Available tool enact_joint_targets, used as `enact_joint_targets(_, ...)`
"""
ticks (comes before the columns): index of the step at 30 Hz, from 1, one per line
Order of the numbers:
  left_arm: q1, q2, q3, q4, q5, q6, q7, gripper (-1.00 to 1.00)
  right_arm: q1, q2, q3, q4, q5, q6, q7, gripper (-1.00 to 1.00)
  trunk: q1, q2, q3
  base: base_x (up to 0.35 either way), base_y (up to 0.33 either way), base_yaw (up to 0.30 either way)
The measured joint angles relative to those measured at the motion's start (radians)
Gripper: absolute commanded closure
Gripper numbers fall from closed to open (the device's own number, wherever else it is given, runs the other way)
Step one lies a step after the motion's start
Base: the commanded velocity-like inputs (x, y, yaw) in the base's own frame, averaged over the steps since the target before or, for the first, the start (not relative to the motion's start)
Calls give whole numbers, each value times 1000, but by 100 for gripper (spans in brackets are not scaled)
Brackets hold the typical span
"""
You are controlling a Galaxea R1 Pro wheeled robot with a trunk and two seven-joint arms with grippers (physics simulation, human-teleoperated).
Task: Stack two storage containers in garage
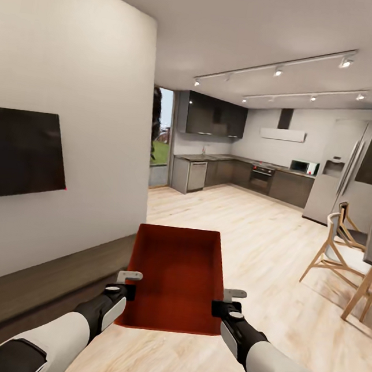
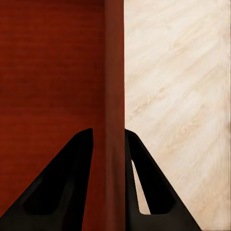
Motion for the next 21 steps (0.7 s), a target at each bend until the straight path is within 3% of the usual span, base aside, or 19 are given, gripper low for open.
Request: enact_joint_targets(21, 0, 0, 0, 1, 1, -2, 0, 100, 0, 0, 0, 0, 0, 0, 0, 100, 0, 0, 0, 0, 0, -294)
